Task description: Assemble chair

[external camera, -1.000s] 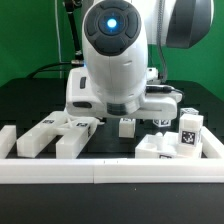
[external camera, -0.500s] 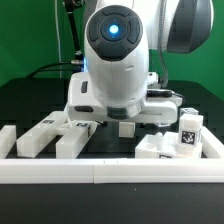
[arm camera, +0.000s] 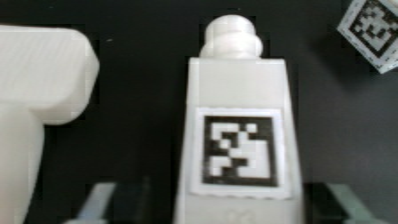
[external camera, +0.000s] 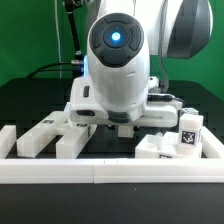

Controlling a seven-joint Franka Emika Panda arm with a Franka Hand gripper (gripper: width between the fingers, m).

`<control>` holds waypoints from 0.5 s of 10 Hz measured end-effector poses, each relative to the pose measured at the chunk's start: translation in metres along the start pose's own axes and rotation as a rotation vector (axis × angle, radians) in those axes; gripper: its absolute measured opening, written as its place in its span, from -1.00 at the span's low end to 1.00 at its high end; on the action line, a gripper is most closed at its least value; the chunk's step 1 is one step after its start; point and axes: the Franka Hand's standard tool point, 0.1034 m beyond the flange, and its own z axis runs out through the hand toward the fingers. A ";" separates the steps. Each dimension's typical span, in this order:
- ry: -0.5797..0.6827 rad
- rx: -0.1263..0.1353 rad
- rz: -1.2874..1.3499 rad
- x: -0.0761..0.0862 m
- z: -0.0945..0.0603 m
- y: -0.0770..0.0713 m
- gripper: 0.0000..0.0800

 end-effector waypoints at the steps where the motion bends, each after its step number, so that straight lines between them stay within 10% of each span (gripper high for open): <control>1: 0.000 0.000 0.002 0.000 0.000 0.000 -0.28; 5: 0.013 0.008 0.008 0.001 -0.010 0.003 -0.28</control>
Offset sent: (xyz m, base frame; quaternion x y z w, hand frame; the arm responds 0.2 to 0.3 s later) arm 0.0051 -0.0016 0.0069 0.0077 -0.0025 -0.0045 1.0000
